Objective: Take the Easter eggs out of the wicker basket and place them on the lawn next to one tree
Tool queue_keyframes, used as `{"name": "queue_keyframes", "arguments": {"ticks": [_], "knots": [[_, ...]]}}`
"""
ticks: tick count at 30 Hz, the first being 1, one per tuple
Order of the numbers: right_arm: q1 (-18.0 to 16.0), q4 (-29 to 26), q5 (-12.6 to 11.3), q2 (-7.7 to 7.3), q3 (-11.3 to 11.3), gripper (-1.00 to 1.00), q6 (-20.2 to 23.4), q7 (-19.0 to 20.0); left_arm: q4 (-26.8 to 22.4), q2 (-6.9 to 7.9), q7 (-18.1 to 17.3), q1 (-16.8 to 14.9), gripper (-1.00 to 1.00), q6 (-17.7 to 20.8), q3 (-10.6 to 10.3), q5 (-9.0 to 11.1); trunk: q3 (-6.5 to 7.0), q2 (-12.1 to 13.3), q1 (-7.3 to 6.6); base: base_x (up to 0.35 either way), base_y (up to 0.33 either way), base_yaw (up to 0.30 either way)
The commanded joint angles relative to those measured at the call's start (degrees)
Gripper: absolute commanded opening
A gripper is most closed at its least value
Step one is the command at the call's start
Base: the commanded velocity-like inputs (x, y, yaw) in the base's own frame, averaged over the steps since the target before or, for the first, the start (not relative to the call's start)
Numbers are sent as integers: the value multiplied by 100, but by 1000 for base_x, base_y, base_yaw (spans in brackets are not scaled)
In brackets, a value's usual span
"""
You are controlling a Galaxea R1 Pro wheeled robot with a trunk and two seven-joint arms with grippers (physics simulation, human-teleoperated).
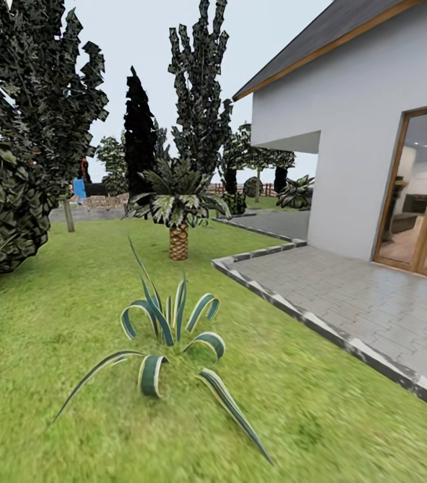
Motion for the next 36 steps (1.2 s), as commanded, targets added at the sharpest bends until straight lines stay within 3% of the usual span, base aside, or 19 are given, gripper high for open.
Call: {"name": "queue_keyframes", "arguments": {"ticks": [1,12,25,36], "knots": [[-4,7,2,2,-29,100,-23,-2,-14,3,7,3,100,-8,-4,-2,2,-2,3,261,217,-178],[-4,9,2,0,-29,100,-23,-1,-91,11,13,3,100,-11,-16,-7,72,-2,3,283,196,-170],[-4,15,1,-42,-29,100,-21,-5,-95,83,23,3,100,-11,-22,-7,83,-2,3,299,158,-24],[-4,15,1,-65,-29,100,-21,0,-94,97,24,3,100,-11,-34,-9,141,-2,3,43,20,-139]]}}
